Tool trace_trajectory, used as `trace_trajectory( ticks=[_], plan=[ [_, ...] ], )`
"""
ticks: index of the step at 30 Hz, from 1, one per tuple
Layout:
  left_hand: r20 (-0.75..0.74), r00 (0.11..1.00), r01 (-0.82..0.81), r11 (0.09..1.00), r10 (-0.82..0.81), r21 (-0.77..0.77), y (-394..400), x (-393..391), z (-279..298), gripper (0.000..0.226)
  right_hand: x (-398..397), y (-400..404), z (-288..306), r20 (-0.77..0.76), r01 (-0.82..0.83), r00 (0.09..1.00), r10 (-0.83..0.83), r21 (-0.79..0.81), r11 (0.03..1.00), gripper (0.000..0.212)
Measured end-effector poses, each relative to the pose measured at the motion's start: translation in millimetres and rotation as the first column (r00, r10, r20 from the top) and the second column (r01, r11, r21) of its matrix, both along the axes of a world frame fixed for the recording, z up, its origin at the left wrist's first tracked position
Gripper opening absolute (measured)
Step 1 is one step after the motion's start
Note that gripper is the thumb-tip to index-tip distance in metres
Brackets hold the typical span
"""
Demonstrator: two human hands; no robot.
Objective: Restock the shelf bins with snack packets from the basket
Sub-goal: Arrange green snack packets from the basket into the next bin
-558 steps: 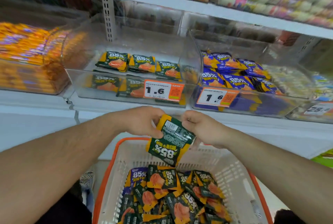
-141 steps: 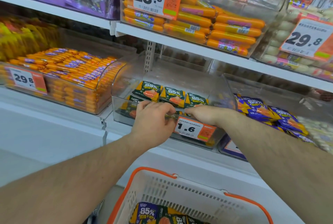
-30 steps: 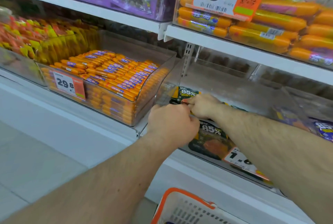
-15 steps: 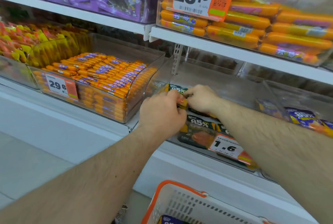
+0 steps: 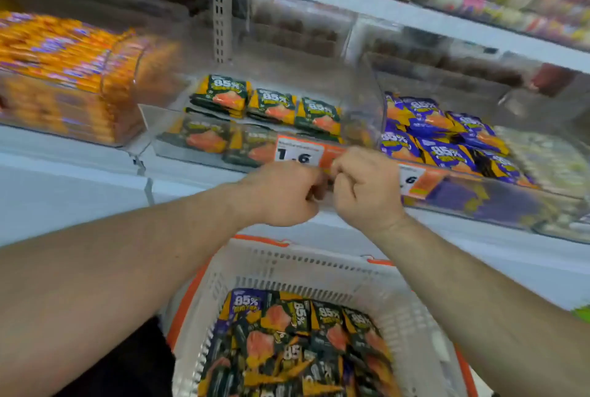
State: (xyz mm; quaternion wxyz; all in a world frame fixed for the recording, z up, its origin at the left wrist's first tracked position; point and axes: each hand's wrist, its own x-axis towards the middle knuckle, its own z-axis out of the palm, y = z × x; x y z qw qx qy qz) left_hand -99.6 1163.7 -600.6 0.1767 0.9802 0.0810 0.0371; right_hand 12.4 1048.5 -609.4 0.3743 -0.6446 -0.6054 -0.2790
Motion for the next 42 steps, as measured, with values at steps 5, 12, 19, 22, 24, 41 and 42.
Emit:
trace_trajectory(
  ticks=[5,12,19,22,24,41,42],
  plan=[
    [-0.387,0.902,0.213,0.977,-0.189,0.021,-32.5,15.7,-41.0,0.035,12.7,-68.3,-124.1,-0.204,0.147,0.944,-0.260,-0.444,0.884,0.031],
    [-0.530,0.794,0.366,0.930,-0.298,0.026,-52.1,37.8,-65.8,0.035,28.1,-124.9,-227.0,-0.154,0.042,0.710,-0.688,-0.965,0.258,0.011],
    [-0.590,0.769,0.344,0.937,-0.245,0.059,-45.8,44.6,-74.8,0.035,11.1,-160.0,-259.6,0.001,-0.108,0.586,-0.810,-0.991,-0.079,0.073],
    [-0.616,0.753,0.335,0.940,-0.231,0.058,-45.5,44.5,-76.1,0.035,7.8,-160.2,-264.4,0.046,-0.079,0.587,-0.808,-0.990,-0.114,0.034],
    [-0.620,0.751,0.326,0.944,-0.226,0.052,-45.4,44.1,-75.3,0.035,5.5,-157.9,-265.0,0.066,-0.042,0.570,-0.819,-0.993,-0.110,0.029],
    [-0.624,0.759,0.252,0.968,-0.188,0.014,-37.2,24.1,-65.2,0.036,-42.9,-148.6,-266.2,0.186,0.116,0.779,-0.599,-0.981,-0.154,0.029],
    [-0.624,0.759,0.248,0.969,-0.187,0.012,-37.0,23.5,-64.0,0.037,-42.1,-147.4,-261.6,0.151,0.099,0.774,-0.615,-0.988,-0.119,0.028]
  ],
)
